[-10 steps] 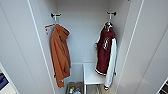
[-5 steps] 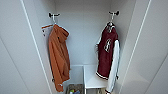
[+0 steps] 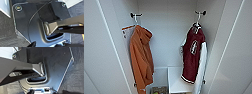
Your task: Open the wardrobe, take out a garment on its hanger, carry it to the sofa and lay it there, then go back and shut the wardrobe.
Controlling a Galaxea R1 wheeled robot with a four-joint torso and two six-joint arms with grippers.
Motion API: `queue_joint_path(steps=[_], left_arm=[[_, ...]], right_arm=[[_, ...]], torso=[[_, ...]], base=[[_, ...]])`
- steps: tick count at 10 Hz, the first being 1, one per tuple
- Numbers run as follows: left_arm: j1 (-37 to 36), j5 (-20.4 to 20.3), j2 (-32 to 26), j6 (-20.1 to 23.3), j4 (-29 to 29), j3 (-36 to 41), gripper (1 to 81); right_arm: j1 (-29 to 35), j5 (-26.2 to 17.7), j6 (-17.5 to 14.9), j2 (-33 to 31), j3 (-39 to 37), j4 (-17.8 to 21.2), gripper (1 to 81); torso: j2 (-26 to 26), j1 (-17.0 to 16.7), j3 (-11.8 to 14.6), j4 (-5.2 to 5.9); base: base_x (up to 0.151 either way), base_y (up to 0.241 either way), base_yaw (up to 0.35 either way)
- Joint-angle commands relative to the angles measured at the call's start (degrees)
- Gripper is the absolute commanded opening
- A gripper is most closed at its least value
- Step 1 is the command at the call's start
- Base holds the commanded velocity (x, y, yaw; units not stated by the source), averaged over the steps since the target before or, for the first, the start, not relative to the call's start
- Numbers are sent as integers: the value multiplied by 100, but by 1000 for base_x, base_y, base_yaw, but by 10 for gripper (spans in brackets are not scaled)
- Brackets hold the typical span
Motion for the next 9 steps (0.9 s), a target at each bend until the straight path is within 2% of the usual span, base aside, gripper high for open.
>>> queue_joint_path(steps=[1, 9], left_arm=[[-89, 256, -17, 18, -16, -4, 811], [-80, 256, -9, 19, -16, -4, 811]], right_arm=[[170, -314, 8, 15, 22, -6, 811], [170, -332, -10, 50, 30, -59, 811]], torso=[[0, 1, 0, 0], [0, 1, 0, 0]], base=[[121, 0, 0], [117, 0, 0]])
